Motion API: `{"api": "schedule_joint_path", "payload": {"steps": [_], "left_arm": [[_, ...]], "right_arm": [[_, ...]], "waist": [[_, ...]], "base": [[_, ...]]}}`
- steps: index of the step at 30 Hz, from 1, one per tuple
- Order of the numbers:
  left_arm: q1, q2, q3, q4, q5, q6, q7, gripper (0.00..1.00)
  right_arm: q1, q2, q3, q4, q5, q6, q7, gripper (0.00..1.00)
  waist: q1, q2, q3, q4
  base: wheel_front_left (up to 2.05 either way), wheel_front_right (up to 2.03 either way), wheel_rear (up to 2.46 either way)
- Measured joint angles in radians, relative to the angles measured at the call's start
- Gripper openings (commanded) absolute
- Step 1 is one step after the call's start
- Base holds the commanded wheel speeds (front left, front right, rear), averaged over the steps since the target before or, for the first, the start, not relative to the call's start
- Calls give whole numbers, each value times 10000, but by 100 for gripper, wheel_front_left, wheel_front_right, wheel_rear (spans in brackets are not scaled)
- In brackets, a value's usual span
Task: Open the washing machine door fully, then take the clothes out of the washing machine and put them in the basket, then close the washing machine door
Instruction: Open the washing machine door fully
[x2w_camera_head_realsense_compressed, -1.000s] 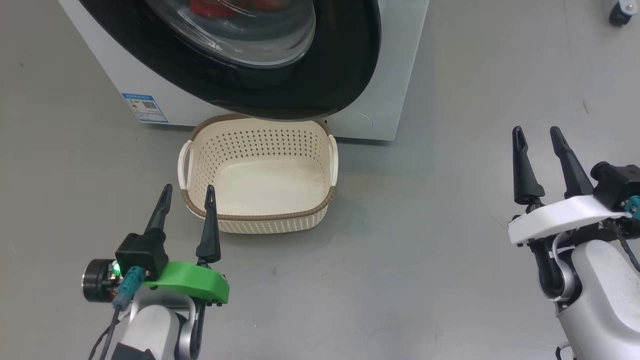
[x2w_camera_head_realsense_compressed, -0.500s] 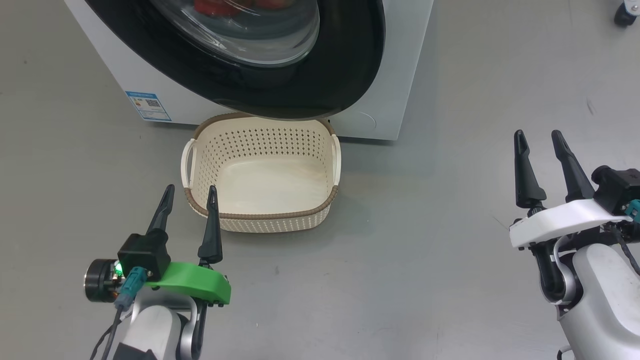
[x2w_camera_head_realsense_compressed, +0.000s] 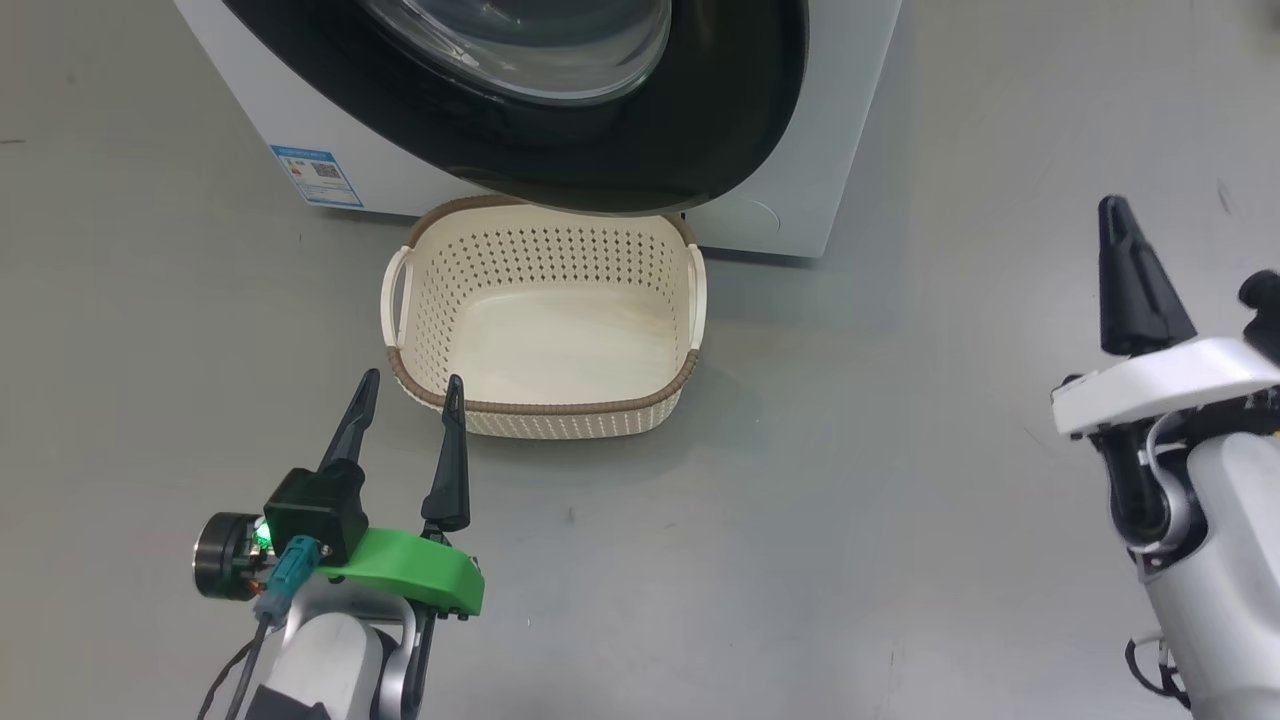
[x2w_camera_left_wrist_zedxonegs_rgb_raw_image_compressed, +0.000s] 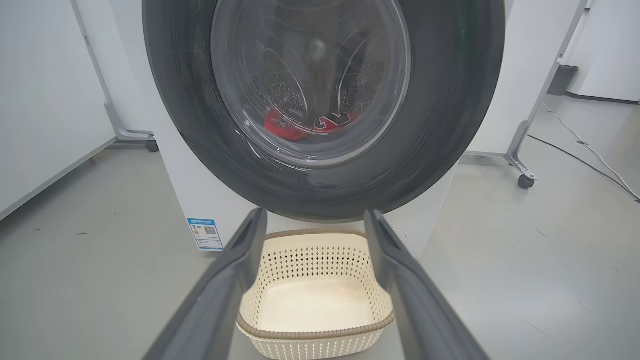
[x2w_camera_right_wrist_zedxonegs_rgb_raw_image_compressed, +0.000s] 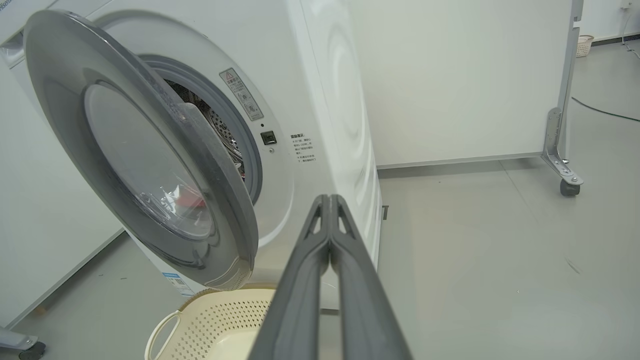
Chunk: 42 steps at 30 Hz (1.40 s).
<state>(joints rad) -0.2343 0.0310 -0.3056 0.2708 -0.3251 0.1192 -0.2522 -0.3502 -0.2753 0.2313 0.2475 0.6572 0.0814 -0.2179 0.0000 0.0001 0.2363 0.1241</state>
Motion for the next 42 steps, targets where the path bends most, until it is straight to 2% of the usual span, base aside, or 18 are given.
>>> {"api": "schedule_joint_path", "payload": {"steps": [10,19,28,31,42], "left_arm": [[-235,0,-286,-203,-17,2,0,100],[-622,-2,-456,-286,-240,2,0,100],[-968,-10,-619,-424,-349,2,0,100],[-1109,-12,-683,-447,-359,2,0,100],[-1306,-19,-794,-445,-546,2,0,100]], "right_arm": [[-2151,-194,-886,-77,1668,140,1373,0],[-4237,4,-1511,146,4105,123,3530,0],[-5497,109,-1613,621,5329,-387,5202,0],[-5994,157,-1601,878,5747,-658,5908,0],[-6884,228,-1471,1519,6272,-1279,7210,0]], "waist": [[0,0,678,312],[0,0,1461,759],[0,0,2037,1107],[0,0,2274,1273],[0,0,2661,1660]], "base": [[0,0,0],[0,0,0],[0,0,0],[0,0,0],[0,0,0]]}}
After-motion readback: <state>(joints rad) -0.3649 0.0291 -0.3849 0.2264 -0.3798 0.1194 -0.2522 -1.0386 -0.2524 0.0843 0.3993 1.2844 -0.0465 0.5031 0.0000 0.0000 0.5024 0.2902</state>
